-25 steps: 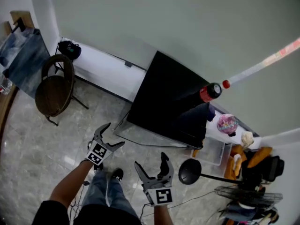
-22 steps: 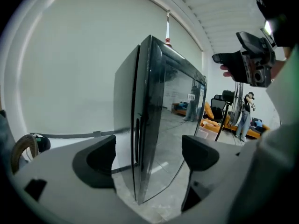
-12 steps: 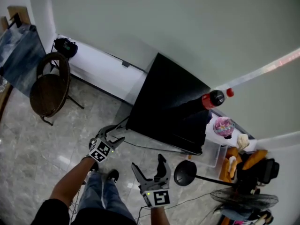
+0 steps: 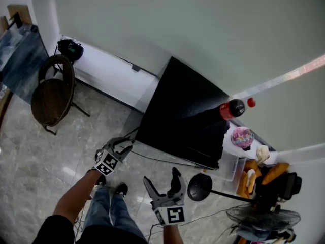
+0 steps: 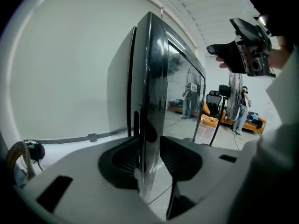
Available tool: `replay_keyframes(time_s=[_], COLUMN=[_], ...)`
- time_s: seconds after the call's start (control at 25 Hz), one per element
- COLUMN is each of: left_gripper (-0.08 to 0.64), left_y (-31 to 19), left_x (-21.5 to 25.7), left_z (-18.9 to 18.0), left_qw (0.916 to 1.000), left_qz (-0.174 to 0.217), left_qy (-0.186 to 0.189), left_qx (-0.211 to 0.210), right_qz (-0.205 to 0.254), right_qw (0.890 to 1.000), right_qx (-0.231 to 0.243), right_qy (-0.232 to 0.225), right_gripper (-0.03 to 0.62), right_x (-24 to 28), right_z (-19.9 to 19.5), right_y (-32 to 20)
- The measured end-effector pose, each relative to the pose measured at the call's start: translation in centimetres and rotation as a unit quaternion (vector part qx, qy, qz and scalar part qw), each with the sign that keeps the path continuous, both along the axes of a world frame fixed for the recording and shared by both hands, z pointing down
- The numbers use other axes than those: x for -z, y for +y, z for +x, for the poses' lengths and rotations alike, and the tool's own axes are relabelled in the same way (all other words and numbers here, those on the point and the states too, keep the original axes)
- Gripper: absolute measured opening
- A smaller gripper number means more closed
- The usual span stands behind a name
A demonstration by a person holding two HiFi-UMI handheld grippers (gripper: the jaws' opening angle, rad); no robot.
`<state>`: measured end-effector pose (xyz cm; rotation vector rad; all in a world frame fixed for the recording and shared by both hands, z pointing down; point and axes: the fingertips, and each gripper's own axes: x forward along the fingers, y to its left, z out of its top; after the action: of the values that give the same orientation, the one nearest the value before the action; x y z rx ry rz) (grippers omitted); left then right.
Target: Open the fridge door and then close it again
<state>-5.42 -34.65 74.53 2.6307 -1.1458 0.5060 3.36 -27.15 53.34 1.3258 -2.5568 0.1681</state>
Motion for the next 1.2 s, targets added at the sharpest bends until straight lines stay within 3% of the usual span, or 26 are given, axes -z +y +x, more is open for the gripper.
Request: replay_keyframes(time_s=[0.4,0.84,1.0,1.2], left_gripper=[0.098,0.084,0.075,0.071], left_y=[0.1,0.4,3.4,7.8], left_x=[-0.9,-0.7,-0.6,-0.6], left_z=[0.1,-0.2,-0.1,0.2], left_qw=[0.9988,0.9972,0.9958,0.9972], left_qz=[-0.004,-0.014,-0.012,-0.012], left_qy=[-0.013,-0.047,-0.045,-0.037], left_qx=[-0.046,-0.056,-0.079,-0.064], right_qz=[0.002,0.005,0.006,0.038], right_qw=[1.0,1.0,1.0,0.996], right_qx=[0.005,0.015,0.016,0.048], right_qy=[-0.001,0.001,0.011,0.059], right_gripper=[0.453,0.453,0.453,0.445], right_x=[0.1,0.6,0.7,1.9], right_z=[0.2,-0.2,0.3,0.2], right_y=[-0.1,0.2,0.0,-0.4])
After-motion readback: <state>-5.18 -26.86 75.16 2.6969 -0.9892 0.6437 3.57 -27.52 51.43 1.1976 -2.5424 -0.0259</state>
